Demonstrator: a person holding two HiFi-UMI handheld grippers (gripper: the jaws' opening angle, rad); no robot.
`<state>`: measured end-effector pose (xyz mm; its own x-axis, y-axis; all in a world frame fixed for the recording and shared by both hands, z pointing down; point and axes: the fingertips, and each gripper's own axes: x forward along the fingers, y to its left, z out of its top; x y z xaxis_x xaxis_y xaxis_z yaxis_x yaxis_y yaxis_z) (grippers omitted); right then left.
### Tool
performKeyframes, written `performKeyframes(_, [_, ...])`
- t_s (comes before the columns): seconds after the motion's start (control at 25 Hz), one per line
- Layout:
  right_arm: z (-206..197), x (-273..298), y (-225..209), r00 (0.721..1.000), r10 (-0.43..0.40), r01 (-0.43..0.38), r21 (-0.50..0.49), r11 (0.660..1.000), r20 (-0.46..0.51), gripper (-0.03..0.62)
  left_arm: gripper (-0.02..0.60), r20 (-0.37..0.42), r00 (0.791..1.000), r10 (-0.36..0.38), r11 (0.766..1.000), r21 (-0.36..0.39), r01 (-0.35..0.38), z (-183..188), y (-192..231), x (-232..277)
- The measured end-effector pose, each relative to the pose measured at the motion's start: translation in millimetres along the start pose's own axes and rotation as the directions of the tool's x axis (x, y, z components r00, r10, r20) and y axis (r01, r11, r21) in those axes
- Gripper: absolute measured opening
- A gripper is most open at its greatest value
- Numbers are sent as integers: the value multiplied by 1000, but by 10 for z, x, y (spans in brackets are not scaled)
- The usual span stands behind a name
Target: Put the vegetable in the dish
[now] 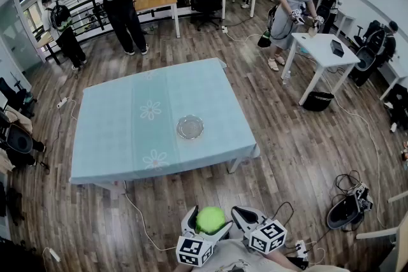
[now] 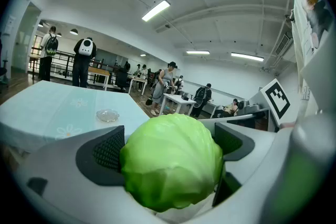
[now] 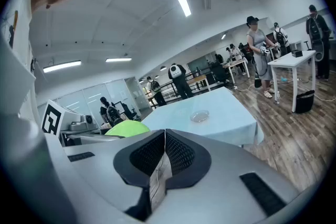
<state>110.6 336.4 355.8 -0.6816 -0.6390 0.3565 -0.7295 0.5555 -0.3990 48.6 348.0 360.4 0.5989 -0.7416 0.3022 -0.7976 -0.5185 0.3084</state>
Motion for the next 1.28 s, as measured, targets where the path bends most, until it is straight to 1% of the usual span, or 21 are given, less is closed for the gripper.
performKeyframes(0.12, [-86, 10, 80, 1000, 2, -2, -15, 1000, -7, 25, 545, -9, 1000, 4, 999, -33, -4, -114, 85, -115])
performKeyframes(0.24, [-109, 30, 138, 1000, 24, -24, -28, 999, -14, 25, 545, -5, 1000, 21, 999, -27, -21, -135, 157, -199])
performKeyframes(0.4, [-43, 47, 136, 998, 60, -60, -47, 997, -9, 25, 545, 11, 998, 64, 998, -24, -64, -100, 165, -235])
performKeyframes(0.52, [105, 14, 86, 995, 99, -97, -50, 994, 26, 26, 543, 26, 995, 91, 996, -28, -91, -28, 72, -162])
performKeyframes(0.6, [158, -73, -28, 995, 96, -94, -48, 994, 42, 26, 545, 24, 995, 94, 996, -11, -94, 18, -61, -68])
performKeyframes(0.72, [179, -255, -285, 996, 75, -74, -16, 997, 53, 26, 545, 20, 996, 90, 996, 17, -91, 96, -241, 128])
performKeyframes(0.88, [307, -506, -720, 995, 51, -51, -2, 999, 89, 26, 543, 29, 995, 91, 996, 5, -92, 194, -444, 468])
performKeyframes(1.04, [409, -714, -1136, 991, 34, -37, 22, 999, 133, 26, 545, 15, 998, 67, 998, 13, -67, 143, -743, 819])
performKeyframes(1.16, [386, -831, -1393, 991, 27, -33, 43, 999, 132, 26, 544, 4, 998, 64, 998, 9, -64, 80, -938, 1037])
performKeyframes(1.28, [369, -860, -1496, 992, 38, -45, 57, 997, 120, 26, 543, -3, 997, 74, 997, 14, -73, 96, -998, 1131])
